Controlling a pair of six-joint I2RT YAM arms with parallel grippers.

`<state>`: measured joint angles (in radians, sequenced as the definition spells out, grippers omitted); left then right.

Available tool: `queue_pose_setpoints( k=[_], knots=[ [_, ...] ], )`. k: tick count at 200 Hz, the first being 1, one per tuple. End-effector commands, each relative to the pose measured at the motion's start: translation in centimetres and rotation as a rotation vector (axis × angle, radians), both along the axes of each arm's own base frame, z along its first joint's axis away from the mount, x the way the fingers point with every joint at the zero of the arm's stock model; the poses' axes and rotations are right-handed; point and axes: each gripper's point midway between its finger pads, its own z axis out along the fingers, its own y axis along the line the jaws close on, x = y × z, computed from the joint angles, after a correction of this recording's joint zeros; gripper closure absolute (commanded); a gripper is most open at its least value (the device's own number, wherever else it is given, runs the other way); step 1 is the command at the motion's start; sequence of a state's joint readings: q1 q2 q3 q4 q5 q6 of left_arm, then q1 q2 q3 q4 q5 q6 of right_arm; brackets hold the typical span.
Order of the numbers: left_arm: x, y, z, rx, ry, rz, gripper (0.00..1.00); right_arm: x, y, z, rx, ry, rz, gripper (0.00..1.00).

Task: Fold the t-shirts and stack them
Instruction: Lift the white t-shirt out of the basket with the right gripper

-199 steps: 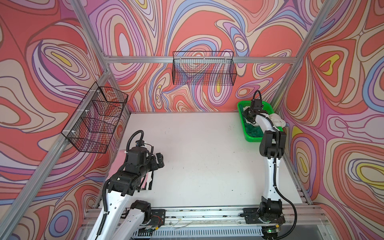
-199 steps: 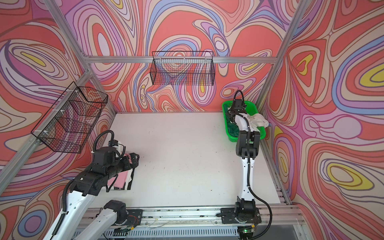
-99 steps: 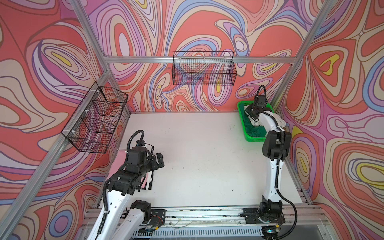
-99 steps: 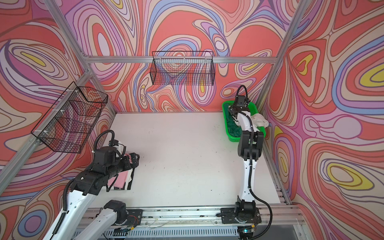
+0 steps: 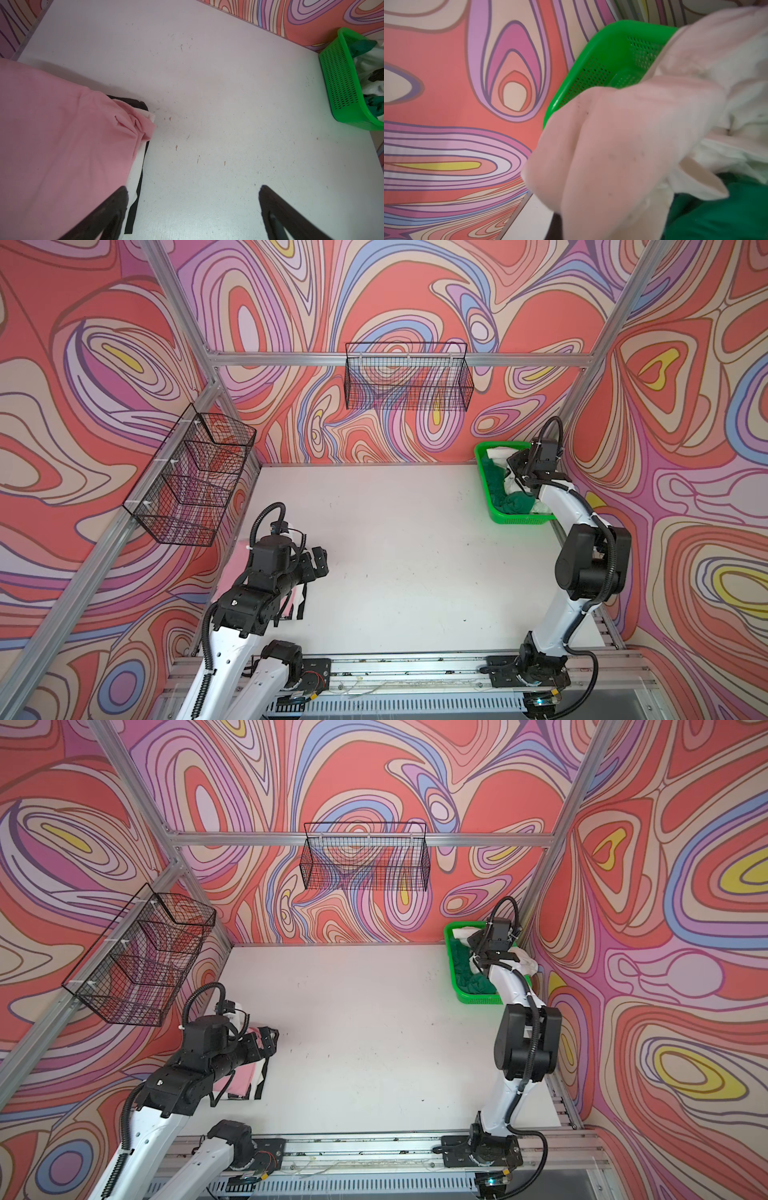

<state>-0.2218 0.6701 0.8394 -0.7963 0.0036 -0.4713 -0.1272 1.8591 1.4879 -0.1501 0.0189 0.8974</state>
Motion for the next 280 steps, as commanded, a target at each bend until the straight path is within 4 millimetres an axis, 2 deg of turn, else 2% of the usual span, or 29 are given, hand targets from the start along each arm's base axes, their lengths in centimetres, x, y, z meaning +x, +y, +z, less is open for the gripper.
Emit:
queue_pose_setpoints(
  k=[1,9,11,14,50,70,112,140,173,187,210,242,250,280],
  knots=[
    [-0.2,-0.1,-0.2,0.004,-0.004,-0.013,0.0,-0.7,0.5,1.6,0.034,-0.124,-0.031,1.0],
    [-0.2,-0.1,-0.1,0.002,-0.006,-0.014,0.0,-1.4,0.4,1.3,0.014,-0.122,-0.046,1.0],
    [-0.2,-0.1,-0.1,0.003,-0.007,-0.014,0.0,-1.7,0.4,2.3,0.006,-0.14,-0.049,1.0],
    [-0.2,-0.1,-0.1,0.003,-0.006,-0.016,0.0,-2.1,0.4,2.6,0.0,-0.149,-0.052,1.0],
    [-0.4,-0.3,0.1,-0.006,-0.023,-0.022,0.0,-5.7,1.3,3.8,-0.072,-0.181,-0.067,1.0],
    [-0.4,-0.3,0.2,-0.009,-0.026,-0.025,0.0,-8.5,2.1,5.6,-0.149,-0.21,-0.088,1.0],
    [-0.4,-0.3,0.3,-0.01,-0.028,-0.024,0.0,-13.9,3.5,11.8,-0.287,-0.29,-0.079,1.0],
    [-0.4,-0.3,0.3,-0.007,-0.028,-0.025,0.0,-16.6,5.2,17.6,-0.321,-0.399,-0.004,1.0],
    [-0.6,-0.4,0.6,-0.011,-0.041,-0.033,0.0,-19.1,8.1,24.5,-0.318,-0.531,0.13,1.0],
    [-0.6,-0.7,0.9,-0.021,-0.056,-0.051,0.0,-19.7,10.0,27.9,-0.299,-0.591,0.234,1.0],
    [-0.7,-0.8,1.5,-0.026,-0.078,-0.057,0.0,-21.2,14.5,33.2,-0.257,-0.719,0.453,1.0],
    [-0.9,-1.2,2.9,-0.051,-0.141,-0.083,0.0,-25.2,21.0,40.8,-0.201,-0.903,0.757,1.0],
    [-1.0,-1.6,3.3,-0.069,-0.161,-0.105,0.0,-26.2,22.0,42.5,-0.19,-0.938,0.808,1.0],
    [-1.0,-3.5,5.2,-0.133,-0.243,-0.202,0.0,-27.5,25.8,46.0,-0.049,-0.977,0.972,1.0]
  ],
)
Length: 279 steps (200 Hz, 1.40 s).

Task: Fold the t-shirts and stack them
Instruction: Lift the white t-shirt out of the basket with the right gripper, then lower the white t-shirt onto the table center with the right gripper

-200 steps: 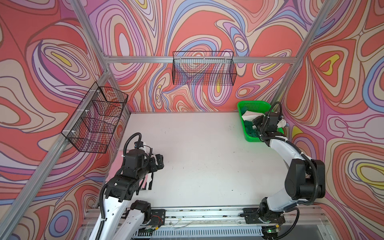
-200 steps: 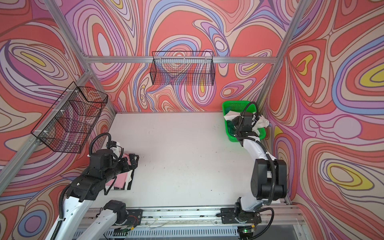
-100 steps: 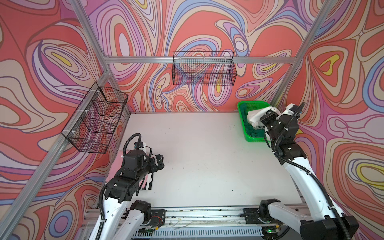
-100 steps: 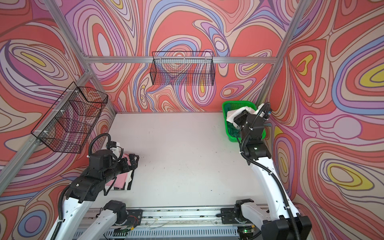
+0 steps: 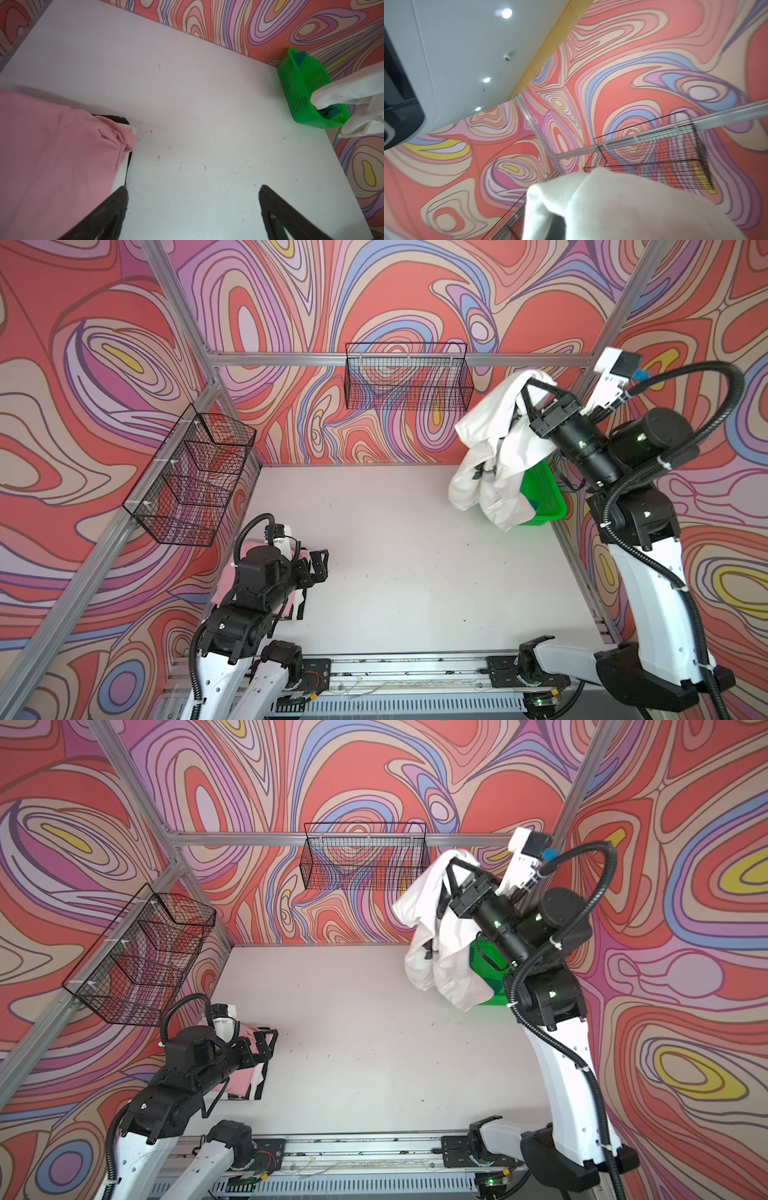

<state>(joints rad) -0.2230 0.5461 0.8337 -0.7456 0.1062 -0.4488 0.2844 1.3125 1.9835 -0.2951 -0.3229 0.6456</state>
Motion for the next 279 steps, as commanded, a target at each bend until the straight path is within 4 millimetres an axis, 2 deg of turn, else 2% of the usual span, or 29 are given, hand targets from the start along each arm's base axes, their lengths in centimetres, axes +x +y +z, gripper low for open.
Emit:
queue_pose_setpoints(
  k=[1,12,27,55,81,127,157,186,200,216,230,245,265,279],
  knots=[
    [0.1,-2.0,2.0,-0.053,-0.092,-0.108,0.0,-2.2,4.1,1.7,-0.003,0.005,0.248,1.0],
    [0.1,-3.1,3.0,-0.074,-0.134,-0.172,0.0,-2.3,4.7,2.2,0.008,-0.001,0.274,1.0],
    [0.0,-4.6,4.2,-0.108,-0.176,-0.262,0.0,-1.9,5.0,1.6,0.001,0.011,0.261,1.0],
    [-1.3,-7.9,6.2,-0.2,-0.241,-0.461,0.0,-1.1,5.7,-1.4,-0.001,0.058,0.282,1.0],
    [-2.0,-9.7,6.0,-0.206,-0.272,-0.576,0.0,-1.2,7.1,-3.1,-0.006,0.083,0.345,1.0],
    [-1.9,-11.9,5.1,-0.116,-0.3,-0.663,0.0,-3.0,9.4,-3.9,-0.043,0.078,0.45,1.0],
    [-0.8,-13.4,4.6,-0.067,-0.284,-0.678,0.0,-3.2,10.0,-4.7,-0.05,0.107,0.483,1.0],
    [0.4,-13.1,5.4,-0.063,-0.317,-0.613,0.0,-4.2,10.9,-6.0,-0.047,0.12,0.558,1.0],
    [1.0,-12.3,5.4,-0.034,-0.33,-0.559,0.0,-4.7,11.2,-7.6,-0.04,0.139,0.599,1.0],
    [2.1,-10.5,4.7,0.004,-0.312,-0.435,0.0,-4.2,11.1,-11.4,-0.065,0.215,0.56,1.0],
    [2.6,-8.3,4.1,0.035,-0.291,-0.312,0.0,-3.7,11.0,-16.5,-0.088,0.314,0.518,1.0],
    [2.7,-6.2,3.8,0.06,-0.275,-0.199,0.0,-4.9,11.0,-21.8,-0.109,0.38,0.484,1.0],
    [2.6,-4.2,3.6,0.069,-0.265,-0.097,0.0,-6.3,11.9,-31.6,-0.228,0.577,0.435,1.0],
    [2.5,-3.2,3.3,0.078,-0.251,-0.042,0.0,-9.1,13.2,-36.6,-0.267,0.655,0.459,1.0]
  ],
)
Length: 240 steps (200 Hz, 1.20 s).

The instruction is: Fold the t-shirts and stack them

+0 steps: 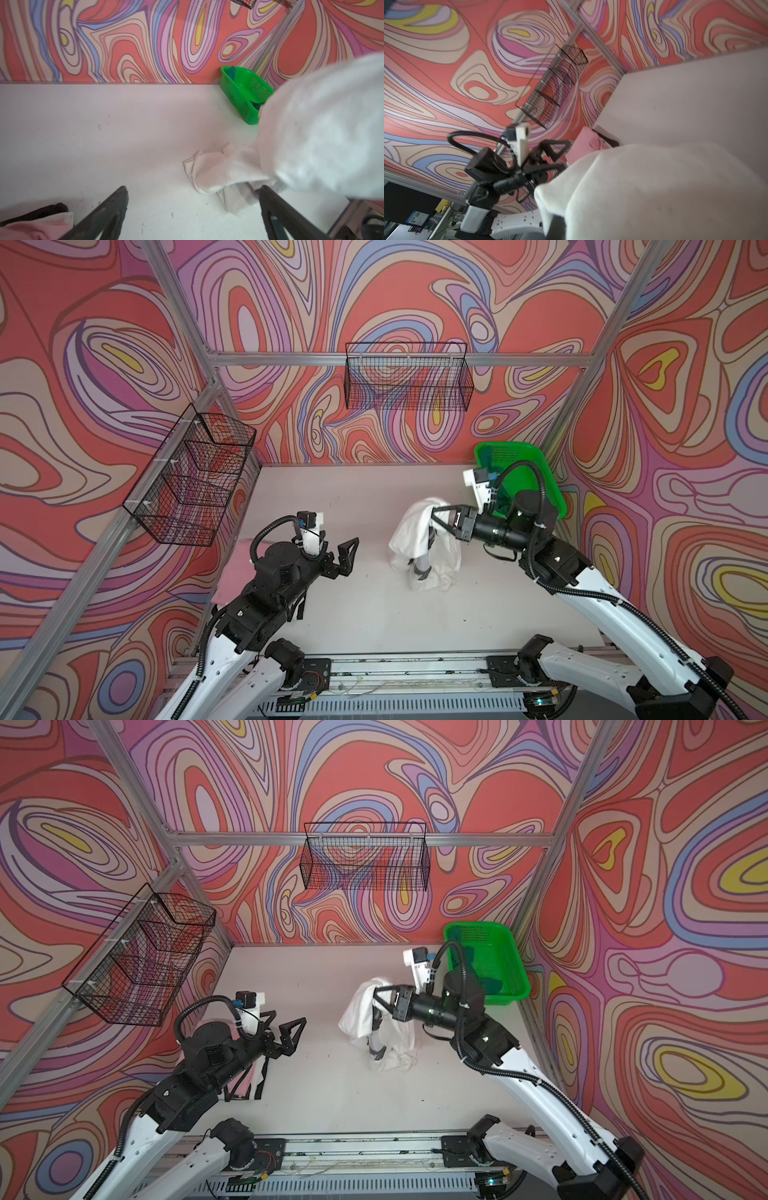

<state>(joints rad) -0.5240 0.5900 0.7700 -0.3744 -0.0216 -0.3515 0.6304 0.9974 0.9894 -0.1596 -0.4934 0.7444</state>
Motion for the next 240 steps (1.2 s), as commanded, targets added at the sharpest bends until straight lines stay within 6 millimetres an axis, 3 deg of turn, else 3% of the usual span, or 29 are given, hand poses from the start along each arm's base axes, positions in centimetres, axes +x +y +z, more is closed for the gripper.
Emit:
queue_pose_setpoints(
  k=[1,18,31,37,44,57,85,97,110,137,154,181,197,211,240],
  knots=[
    [0.3,3.2,-1.2,0.022,0.041,0.186,0.0,-2.3,0.8,-7.1,-0.113,0.074,-0.044,1.0],
    [0.4,4.5,-1.6,0.042,0.058,0.254,0.0,-5.6,1.1,-13.9,-0.217,0.165,-0.072,1.0],
    [0.5,4.9,-1.7,0.052,0.07,0.281,0.0,-7.5,0.1,-18.8,-0.326,0.236,-0.136,1.0],
    [0.5,4.9,-1.8,0.055,0.076,0.284,0.0,-8.4,-0.2,-20.4,-0.357,0.253,-0.16,1.0],
    [0.6,4.9,-1.9,0.059,0.079,0.282,0.0,-9.1,-0.5,-21.5,-0.363,0.274,-0.179,0.91],
    [0.7,4.7,-2.0,0.064,0.087,0.276,0.0,-9.6,-0.9,-21.3,-0.343,0.275,-0.196,0.7],
    [0.5,4.8,-2.3,0.095,0.099,0.27,0.0,-8.3,-2.8,-17.8,-0.377,0.199,-0.29,0.22],
    [0.3,5.0,-2.4,0.108,0.1,0.27,0.0,-7.1,-4.0,-16.8,-0.485,0.153,-0.368,0.1],
    [0.1,5.2,-2.3,0.11,0.097,0.275,0.0,-5.9,-4.3,-15.4,-0.589,0.088,-0.419,0.04],
    [-0.6,5.7,-2.7,0.105,0.113,0.283,0.0,-3.4,-2.3,-11.5,-0.649,-0.034,-0.431,0.02],
    [-1.0,6.0,-2.9,0.098,0.125,0.292,0.0,-0.5,0.3,-11.4,-0.657,-0.025,-0.307,0.02],
    [-1.8,7.4,-2.9,0.104,0.119,0.346,0.0,5.0,2.2,-15.5,-0.847,0.026,-0.217,0.04],
    [-2.5,8.6,-2.8,0.103,0.108,0.388,0.0,7.5,3.8,-18.4,-1.03,0.027,-0.168,0.12],
    [-3.0,9.3,-2.7,0.089,0.094,0.415,0.0,9.1,5.8,-21.2,-1.11,0.024,-0.115,0.14],
    [-3.6,10.0,-2.4,0.058,0.065,0.438,0.0,12.0,8.1,-24.3,-1.205,-0.001,-0.095,0.25]
  ],
)
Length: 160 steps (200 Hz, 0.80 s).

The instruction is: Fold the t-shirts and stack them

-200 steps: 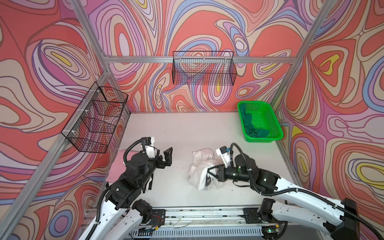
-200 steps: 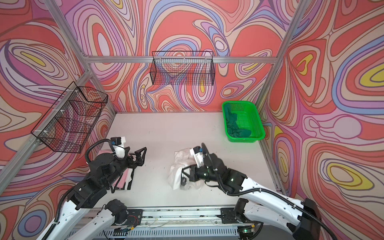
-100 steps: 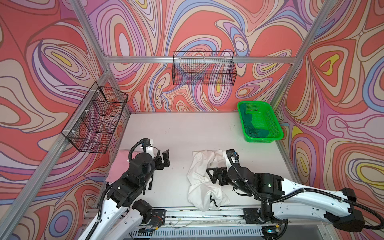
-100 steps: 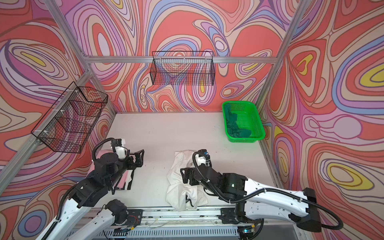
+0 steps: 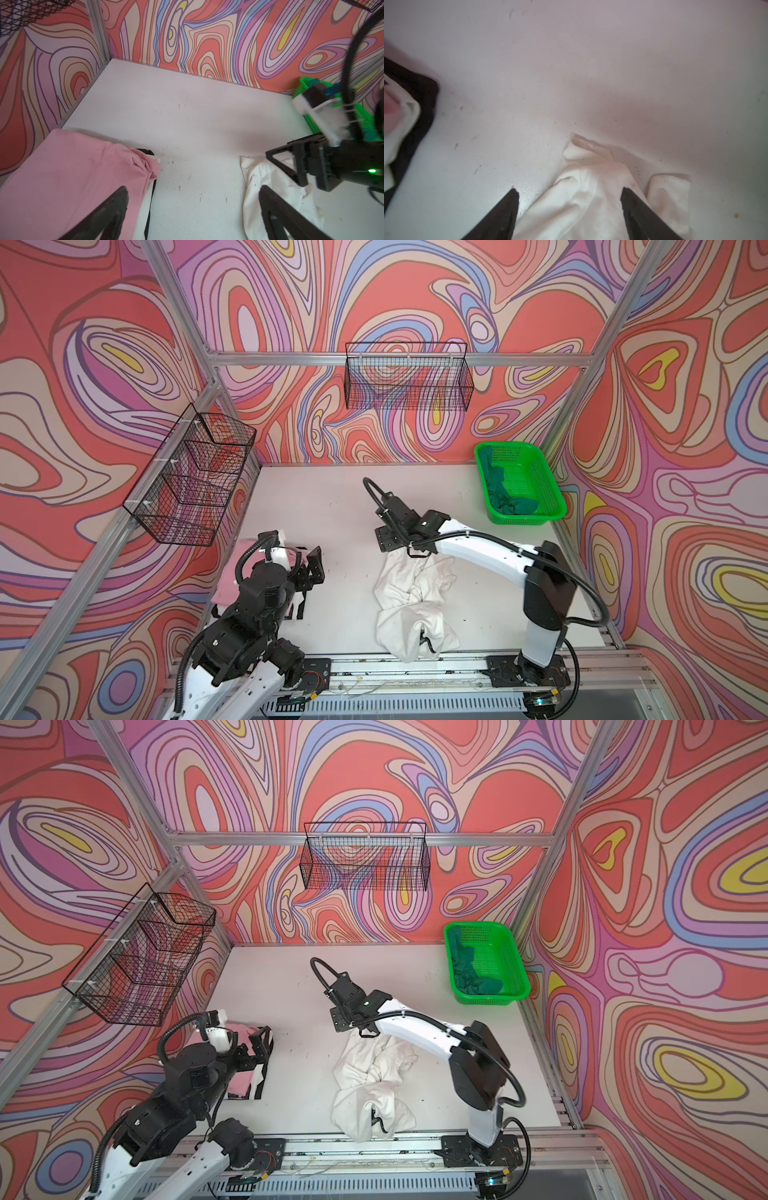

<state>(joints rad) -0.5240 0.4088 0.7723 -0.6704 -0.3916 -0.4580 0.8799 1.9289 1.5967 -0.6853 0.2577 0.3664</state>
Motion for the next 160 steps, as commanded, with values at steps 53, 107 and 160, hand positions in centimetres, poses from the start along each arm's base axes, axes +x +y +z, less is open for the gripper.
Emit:
queue_pose_setpoints(
  k=[53,107,160],
  knots=[
    [-0.4,1.0,-0.3,0.006,0.014,0.045,0.0,2.4,0.7,-8.3,-0.304,0.098,0.132,0.39],
    [-0.6,0.9,-0.2,0.001,0.011,0.04,0.01,2.4,0.1,-10.7,-0.33,0.144,0.135,0.48],
    [-0.4,0.7,-0.4,0.008,0.018,0.031,0.01,2.8,-0.7,-11.5,-0.334,0.171,0.131,0.79]
  ],
)
